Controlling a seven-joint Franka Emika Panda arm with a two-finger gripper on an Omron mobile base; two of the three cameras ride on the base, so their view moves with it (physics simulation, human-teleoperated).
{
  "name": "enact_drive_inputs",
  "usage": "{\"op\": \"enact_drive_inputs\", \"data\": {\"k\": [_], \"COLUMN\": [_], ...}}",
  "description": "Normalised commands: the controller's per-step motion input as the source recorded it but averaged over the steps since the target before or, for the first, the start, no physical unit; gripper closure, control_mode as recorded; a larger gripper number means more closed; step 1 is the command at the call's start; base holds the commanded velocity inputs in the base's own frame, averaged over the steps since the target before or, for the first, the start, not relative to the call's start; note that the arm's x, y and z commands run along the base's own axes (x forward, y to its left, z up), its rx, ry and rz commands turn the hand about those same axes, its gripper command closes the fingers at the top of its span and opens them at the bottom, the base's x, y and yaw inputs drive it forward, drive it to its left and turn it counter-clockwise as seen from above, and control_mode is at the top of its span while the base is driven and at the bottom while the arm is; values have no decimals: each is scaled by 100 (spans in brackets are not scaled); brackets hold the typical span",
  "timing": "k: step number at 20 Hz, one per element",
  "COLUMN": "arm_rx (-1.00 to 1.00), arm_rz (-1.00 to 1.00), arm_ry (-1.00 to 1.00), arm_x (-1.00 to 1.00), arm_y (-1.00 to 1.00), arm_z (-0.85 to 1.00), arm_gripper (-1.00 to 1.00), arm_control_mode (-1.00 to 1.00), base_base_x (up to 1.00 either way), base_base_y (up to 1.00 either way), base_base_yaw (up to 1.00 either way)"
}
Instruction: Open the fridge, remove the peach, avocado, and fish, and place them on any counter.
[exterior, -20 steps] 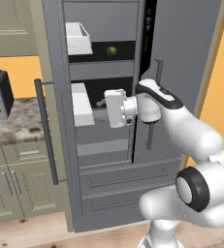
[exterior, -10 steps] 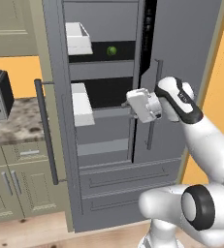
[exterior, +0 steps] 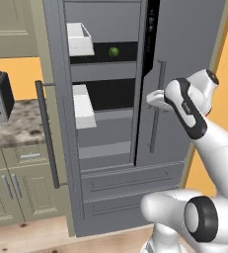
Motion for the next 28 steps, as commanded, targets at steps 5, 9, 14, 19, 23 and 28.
{"op": "enact_drive_inputs", "data": {"k": [5, 9, 14, 19, 23, 28], "arm_rx": [-30, -4, 0, 4, 4, 1], "arm_rz": [-23, -11, -8, -1, 0, 0], "arm_ry": [-39, -19, -1, 0, 0, 0], "arm_x": [2, 44, 74, 66, 65, 73], "arm_y": [-53, -39, -41, -12, 2, 0], "arm_z": [0, 0, 0, 0, 0, 0], "arm_gripper": [-100, -100, -100, -100, -100, -100], "arm_control_mode": [-100, -100, -100, -100, -100, -100], "base_base_x": [0, 0, 0, 0, 0, 0], "base_base_y": [0, 0, 0, 0, 0, 0], "base_base_yaw": [0, 0, 0, 0, 0, 0]}}
